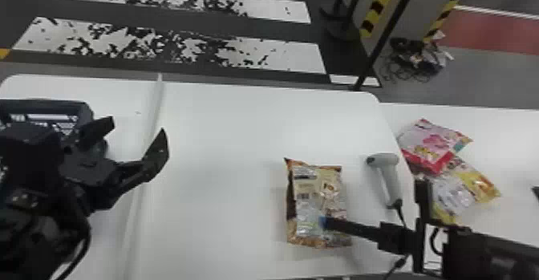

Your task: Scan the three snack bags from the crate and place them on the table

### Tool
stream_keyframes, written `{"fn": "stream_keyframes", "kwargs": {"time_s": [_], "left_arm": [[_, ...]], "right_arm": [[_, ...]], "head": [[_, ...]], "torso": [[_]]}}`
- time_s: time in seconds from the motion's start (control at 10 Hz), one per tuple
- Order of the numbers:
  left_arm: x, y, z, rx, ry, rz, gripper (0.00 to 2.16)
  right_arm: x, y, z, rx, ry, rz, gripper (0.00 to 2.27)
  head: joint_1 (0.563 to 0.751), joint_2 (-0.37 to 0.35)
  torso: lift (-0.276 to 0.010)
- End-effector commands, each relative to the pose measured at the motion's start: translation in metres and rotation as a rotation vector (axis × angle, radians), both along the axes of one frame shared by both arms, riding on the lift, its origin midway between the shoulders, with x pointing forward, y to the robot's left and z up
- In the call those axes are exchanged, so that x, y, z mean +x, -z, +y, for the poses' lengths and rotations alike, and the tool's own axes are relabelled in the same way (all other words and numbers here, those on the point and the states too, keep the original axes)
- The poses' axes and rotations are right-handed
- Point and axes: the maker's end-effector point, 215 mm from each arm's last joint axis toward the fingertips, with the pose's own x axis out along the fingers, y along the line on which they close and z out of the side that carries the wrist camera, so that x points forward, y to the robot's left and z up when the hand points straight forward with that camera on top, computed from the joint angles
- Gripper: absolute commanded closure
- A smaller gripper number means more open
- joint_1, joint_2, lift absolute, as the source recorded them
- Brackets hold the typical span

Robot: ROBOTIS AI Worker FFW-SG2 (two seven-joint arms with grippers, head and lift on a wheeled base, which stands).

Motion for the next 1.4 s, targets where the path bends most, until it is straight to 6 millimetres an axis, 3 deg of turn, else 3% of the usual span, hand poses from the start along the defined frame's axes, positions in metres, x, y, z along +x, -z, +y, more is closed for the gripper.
{"fn": "stream_keyframes", "kwargs": {"time_s": [0.0,0.4,0.6,0.8,0.9,1.1,1.3], "left_arm": [[0.001,0.0,0.001,0.005,-0.001,0.0,0.02],[0.004,0.007,0.004,0.017,-0.008,0.017,0.02],[0.005,0.015,0.005,0.026,-0.014,0.035,0.02],[0.006,0.019,0.005,0.019,-0.02,0.043,0.02],[0.006,0.02,0.006,0.021,-0.022,0.044,0.02],[0.002,0.031,0.007,0.026,-0.024,0.076,0.02],[0.001,0.039,0.008,0.023,-0.027,0.087,0.02]], "right_arm": [[0.008,-0.013,-0.001,0.003,0.01,-0.031,2.25],[0.056,-0.07,-0.023,0.0,0.08,-0.194,2.25],[0.094,-0.102,-0.044,-0.02,0.154,-0.305,2.25],[0.14,-0.14,-0.091,-0.092,0.302,-0.464,2.25],[0.157,-0.146,-0.12,-0.107,0.381,-0.479,2.25],[0.181,-0.163,-0.192,-0.187,0.583,-0.562,2.25],[0.192,-0.166,-0.259,-0.268,0.738,-0.603,2.25]], "head": [[0.695,-0.175],[0.695,-0.177],[0.695,-0.191],[0.695,-0.21],[0.695,-0.232],[0.695,-0.277],[0.695,-0.346]], "torso": [[-0.062],[-0.062],[-0.062],[-0.062],[-0.062],[-0.062],[-0.062]]}}
